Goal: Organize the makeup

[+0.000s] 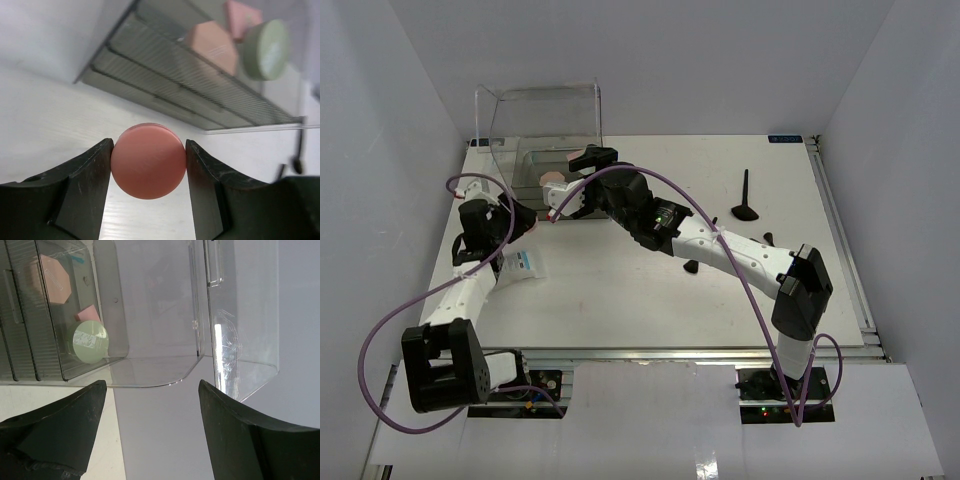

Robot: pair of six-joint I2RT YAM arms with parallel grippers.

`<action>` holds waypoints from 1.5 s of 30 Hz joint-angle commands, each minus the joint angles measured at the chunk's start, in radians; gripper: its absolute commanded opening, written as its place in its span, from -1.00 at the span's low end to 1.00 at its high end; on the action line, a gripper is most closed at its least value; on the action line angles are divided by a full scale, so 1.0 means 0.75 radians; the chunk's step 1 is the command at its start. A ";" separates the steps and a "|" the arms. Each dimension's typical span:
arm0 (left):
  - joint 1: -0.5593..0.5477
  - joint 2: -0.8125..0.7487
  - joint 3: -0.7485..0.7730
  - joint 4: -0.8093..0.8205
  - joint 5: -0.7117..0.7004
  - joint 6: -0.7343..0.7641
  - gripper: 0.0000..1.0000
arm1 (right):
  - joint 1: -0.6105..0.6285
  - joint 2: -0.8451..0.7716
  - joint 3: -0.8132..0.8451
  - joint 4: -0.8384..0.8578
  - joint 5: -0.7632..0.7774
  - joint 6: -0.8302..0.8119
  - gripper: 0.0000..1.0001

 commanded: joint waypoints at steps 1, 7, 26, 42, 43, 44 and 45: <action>-0.008 -0.100 -0.037 0.293 0.187 -0.287 -0.50 | -0.001 -0.044 0.021 0.079 0.011 0.020 0.62; -0.011 -0.105 -0.062 0.555 0.164 -0.581 -0.49 | 0.001 -0.041 0.023 0.077 0.011 0.022 0.62; -0.139 0.157 0.060 0.847 -0.163 -0.780 -0.45 | 0.012 -0.036 0.036 0.078 0.013 0.023 0.62; -0.196 0.389 0.193 0.840 -0.314 -0.793 -0.37 | 0.012 -0.029 0.038 0.077 0.012 0.021 0.62; -0.210 0.401 0.202 0.832 -0.316 -0.794 -0.35 | 0.012 -0.029 0.038 0.077 0.011 0.021 0.62; -0.211 0.405 0.206 0.827 -0.319 -0.793 -0.33 | 0.012 -0.029 0.037 0.077 0.012 0.022 0.62; -0.213 0.410 0.209 0.823 -0.322 -0.792 -0.30 | 0.012 -0.029 0.036 0.077 0.013 0.023 0.62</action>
